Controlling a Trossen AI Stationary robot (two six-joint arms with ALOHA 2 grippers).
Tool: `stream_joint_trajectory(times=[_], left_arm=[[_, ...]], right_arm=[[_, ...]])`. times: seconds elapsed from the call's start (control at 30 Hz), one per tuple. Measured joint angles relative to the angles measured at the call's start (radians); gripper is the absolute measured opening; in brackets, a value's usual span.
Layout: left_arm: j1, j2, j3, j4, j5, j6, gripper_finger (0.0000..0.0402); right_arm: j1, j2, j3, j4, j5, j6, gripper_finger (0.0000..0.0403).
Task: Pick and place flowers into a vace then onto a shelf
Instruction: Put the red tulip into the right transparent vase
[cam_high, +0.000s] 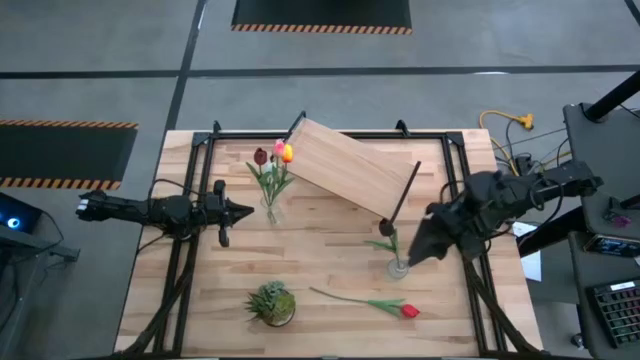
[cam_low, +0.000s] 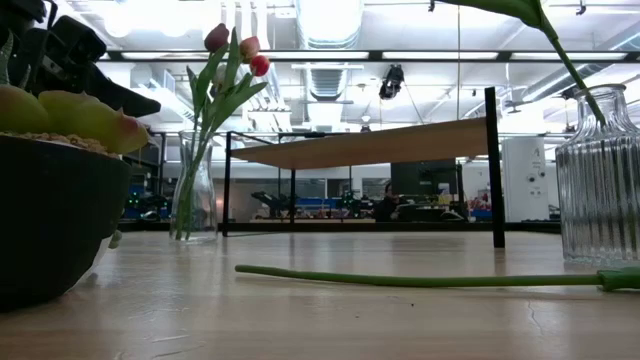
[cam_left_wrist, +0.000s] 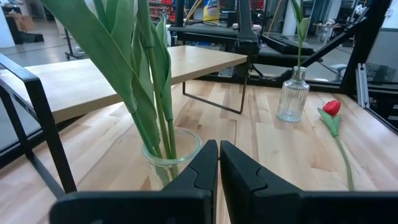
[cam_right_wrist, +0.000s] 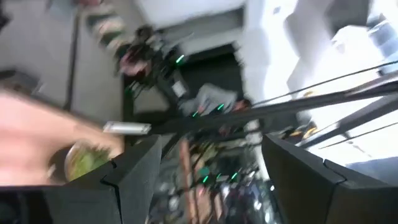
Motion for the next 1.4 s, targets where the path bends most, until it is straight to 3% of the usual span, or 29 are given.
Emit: stream_joint_trajectory(times=[0.2,0.63,0.8,1.03,1.4], left_arm=[[0.0,0.0,0.0,0.0,0.0,-0.001,0.0],[0.0,0.0,0.0,0.0,0.0,-0.001,0.0],[0.0,0.0,0.0,0.0,0.0,-0.001,0.0],[0.0,0.0,-0.001,0.003,-0.029,-0.023,0.0],[0.0,0.0,-0.001,0.003,-0.031,-0.026,0.0]], right_arm=[[0.091,0.141,0.105,-0.18,0.204,-0.102,0.027],[0.279,0.31,0.294,-0.493,0.328,-0.099,0.0269],[0.304,0.378,0.3,-0.51,0.341,-0.014,0.0269],[0.364,0.479,0.302,-0.51,0.486,0.022,0.0269],[0.396,0.583,0.302,-0.514,0.567,0.152,0.0269]])
